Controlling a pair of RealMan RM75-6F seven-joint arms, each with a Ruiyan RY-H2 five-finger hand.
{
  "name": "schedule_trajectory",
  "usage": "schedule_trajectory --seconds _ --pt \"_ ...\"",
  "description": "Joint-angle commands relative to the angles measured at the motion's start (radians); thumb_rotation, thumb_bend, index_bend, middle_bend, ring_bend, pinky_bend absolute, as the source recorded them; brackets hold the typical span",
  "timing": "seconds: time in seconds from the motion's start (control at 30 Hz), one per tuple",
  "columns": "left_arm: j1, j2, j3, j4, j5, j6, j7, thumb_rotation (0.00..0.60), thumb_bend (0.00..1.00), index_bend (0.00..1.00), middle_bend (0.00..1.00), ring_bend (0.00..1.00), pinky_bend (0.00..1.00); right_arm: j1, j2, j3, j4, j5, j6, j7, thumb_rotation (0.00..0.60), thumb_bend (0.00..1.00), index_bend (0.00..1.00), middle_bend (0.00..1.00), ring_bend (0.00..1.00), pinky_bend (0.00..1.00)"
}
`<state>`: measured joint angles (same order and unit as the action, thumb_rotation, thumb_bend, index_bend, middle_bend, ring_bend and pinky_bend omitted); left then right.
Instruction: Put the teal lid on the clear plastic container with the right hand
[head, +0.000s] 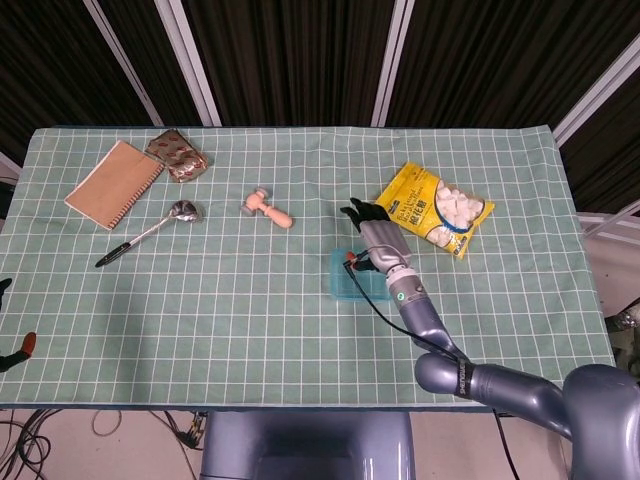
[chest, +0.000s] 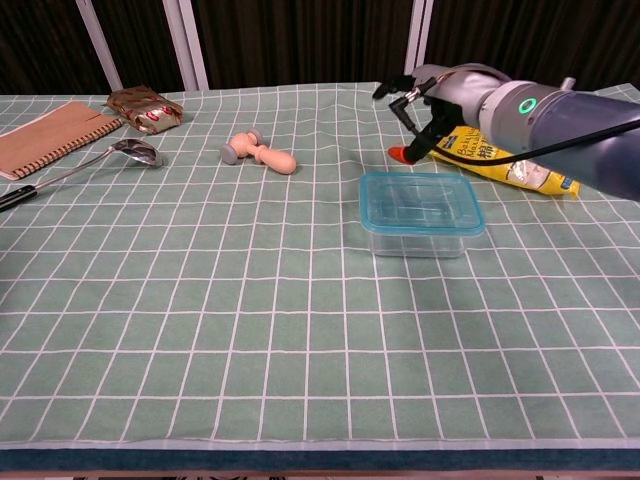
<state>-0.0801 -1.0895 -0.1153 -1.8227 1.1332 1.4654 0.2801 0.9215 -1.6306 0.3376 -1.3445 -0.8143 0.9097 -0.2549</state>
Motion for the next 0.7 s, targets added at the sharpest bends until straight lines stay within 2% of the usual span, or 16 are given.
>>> schedule_trajectory --seconds 0.03,0.17,0.27,0.4,0.57,0.7 --pt "0.0 -0.002 0.001 0.004 0.01 0.006 0.0 0.6 0.32 0.11 0.0 0.0 0.0 -0.071 0.087 -0.018 -0.115 -0.065 0.077 0.019 0.6 0.36 0.04 0.0 0.0 0.0" --pt "0.003 -0.011 0.005 0.021 0.05 0.029 -0.004 0.6 0.32 0.11 0.0 0.0 0.0 -0.167 0.212 -0.086 -0.263 -0.164 0.169 0.007 0.6 0.35 0.04 0.0 0.0 0.0" --pt "0.008 -0.021 0.012 0.037 0.096 0.053 -0.013 0.6 0.32 0.11 0.0 0.0 0.0 -0.251 0.291 -0.157 -0.346 -0.259 0.259 -0.004 0.6 0.35 0.04 0.0 0.0 0.0" --pt "0.013 -0.032 0.022 0.055 0.149 0.08 -0.017 0.6 0.32 0.11 0.0 0.0 0.0 -0.373 0.366 -0.258 -0.404 -0.378 0.396 -0.012 0.6 0.35 0.04 0.0 0.0 0.0" --pt "0.022 -0.04 0.038 0.068 0.212 0.109 -0.016 0.6 0.32 0.11 0.0 0.0 0.0 -0.554 0.396 -0.388 -0.385 -0.553 0.617 0.003 0.6 0.35 0.04 0.0 0.0 0.0" --pt "0.032 -0.037 0.061 0.057 0.25 0.116 -0.015 0.6 0.32 0.11 0.0 0.0 0.0 -0.669 0.384 -0.461 -0.328 -0.615 0.719 0.012 0.6 0.35 0.04 0.0 0.0 0.0"
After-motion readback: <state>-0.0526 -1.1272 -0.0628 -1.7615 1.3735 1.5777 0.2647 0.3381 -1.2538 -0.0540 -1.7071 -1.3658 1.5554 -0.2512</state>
